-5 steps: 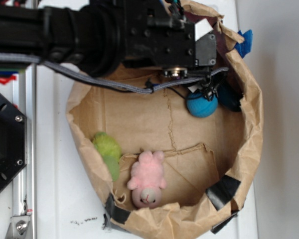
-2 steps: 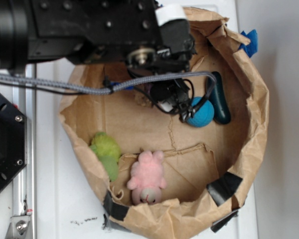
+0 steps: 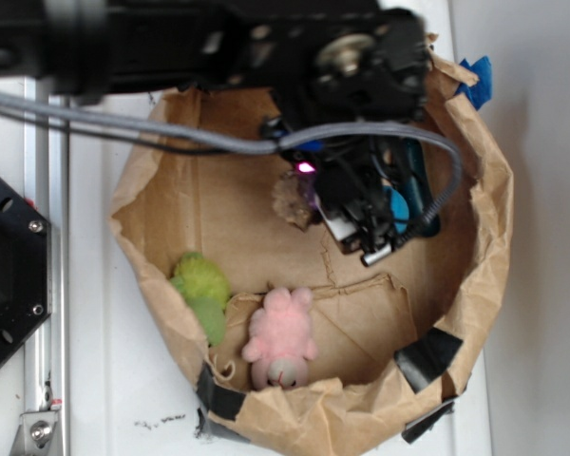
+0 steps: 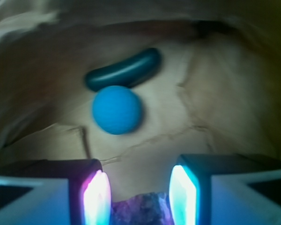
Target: Grab the rock.
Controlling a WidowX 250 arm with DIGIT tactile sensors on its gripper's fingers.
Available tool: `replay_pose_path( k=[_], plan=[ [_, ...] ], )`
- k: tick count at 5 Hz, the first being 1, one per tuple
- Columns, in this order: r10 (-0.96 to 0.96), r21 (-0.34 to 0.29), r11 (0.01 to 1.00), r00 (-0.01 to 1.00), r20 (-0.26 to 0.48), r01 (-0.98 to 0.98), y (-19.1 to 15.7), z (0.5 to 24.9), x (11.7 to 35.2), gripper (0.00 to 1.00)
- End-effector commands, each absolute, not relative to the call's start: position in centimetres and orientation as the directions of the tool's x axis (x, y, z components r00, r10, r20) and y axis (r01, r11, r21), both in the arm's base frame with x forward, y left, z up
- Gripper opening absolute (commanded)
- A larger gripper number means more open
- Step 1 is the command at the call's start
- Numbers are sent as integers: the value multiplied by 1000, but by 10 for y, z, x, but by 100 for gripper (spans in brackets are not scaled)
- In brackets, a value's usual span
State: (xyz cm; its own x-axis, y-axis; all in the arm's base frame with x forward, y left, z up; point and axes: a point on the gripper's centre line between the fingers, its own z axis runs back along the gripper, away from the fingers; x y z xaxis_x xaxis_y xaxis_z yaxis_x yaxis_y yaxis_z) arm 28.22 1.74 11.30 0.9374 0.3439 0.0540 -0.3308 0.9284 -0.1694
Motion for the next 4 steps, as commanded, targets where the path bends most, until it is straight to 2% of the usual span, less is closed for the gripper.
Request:
replay_pose_path(
  k=[1,2,4],
  plan=[
    [136,-90,988,985,108,-127,11,145,290,0],
    [117,-52,992,987,106,-112,9,149,282,0],
    [123,-52,992,988,96,-118,10,147,273,0]
  ],
)
